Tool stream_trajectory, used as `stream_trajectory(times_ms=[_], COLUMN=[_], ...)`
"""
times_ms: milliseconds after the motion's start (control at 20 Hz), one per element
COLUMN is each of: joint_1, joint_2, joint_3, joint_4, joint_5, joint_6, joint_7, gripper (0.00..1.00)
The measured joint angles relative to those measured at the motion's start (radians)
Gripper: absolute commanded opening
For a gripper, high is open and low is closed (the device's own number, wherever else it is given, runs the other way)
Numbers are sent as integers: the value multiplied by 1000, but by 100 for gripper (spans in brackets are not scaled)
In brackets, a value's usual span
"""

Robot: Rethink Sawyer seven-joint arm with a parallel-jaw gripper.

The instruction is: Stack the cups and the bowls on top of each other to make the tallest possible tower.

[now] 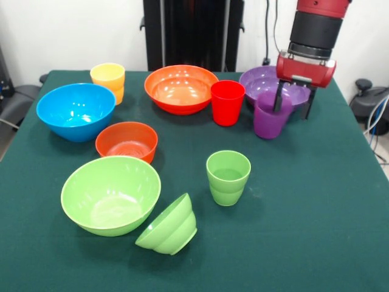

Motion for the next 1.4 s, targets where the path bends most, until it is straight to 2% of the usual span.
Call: stream_trajectory(times_ms=[400, 750, 1400], joint_1=[0, -5, -10], joint_2=[-37, -57, -60], joint_3=[-1, -1, -1], joint_4=[0, 0, 1], joint_5=[0, 0, 0], joint_6=[6, 54, 69], joint_7=[0, 0, 0], gripper=[100, 100, 100])
